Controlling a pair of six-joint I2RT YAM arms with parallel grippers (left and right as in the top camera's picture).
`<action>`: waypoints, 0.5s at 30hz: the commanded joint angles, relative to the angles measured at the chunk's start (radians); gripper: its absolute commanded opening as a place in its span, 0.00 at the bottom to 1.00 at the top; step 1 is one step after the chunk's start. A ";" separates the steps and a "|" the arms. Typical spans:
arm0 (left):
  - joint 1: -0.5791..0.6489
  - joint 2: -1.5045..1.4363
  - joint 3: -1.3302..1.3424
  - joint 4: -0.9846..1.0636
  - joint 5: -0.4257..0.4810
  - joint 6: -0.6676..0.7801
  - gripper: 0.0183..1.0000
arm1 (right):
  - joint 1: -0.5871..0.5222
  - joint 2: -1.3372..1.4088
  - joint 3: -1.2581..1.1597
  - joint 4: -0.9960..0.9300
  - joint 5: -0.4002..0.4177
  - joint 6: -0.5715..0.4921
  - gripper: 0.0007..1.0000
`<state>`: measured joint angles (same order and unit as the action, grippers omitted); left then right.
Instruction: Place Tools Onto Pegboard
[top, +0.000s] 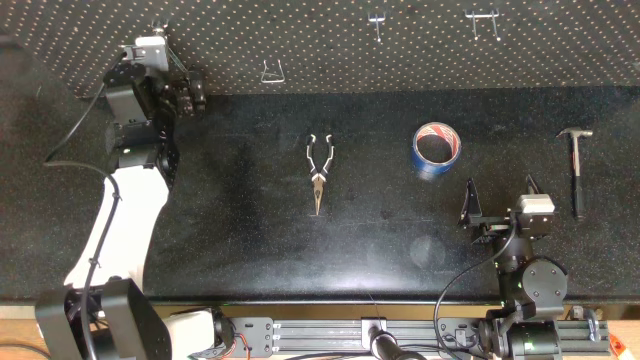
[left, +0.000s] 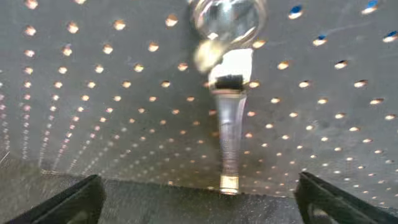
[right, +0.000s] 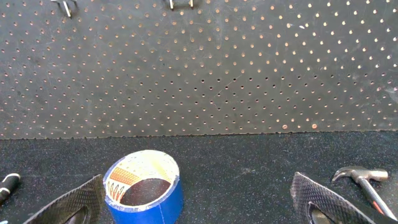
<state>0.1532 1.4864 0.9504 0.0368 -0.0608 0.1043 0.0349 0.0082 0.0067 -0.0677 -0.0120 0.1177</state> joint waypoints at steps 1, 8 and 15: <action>-0.003 -0.168 0.001 -0.130 -0.035 0.000 1.00 | 0.003 -0.005 -0.003 -0.006 0.012 -0.010 0.98; -0.003 -0.579 0.001 -0.642 0.026 0.000 1.00 | 0.003 -0.005 -0.003 -0.006 0.012 -0.010 0.98; -0.003 -0.831 0.001 -0.820 0.123 0.000 1.00 | 0.003 -0.005 -0.003 -0.006 0.012 -0.010 0.98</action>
<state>0.1532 0.7097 0.9524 -0.7605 0.0093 0.1036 0.0349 0.0082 0.0067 -0.0677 -0.0120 0.1177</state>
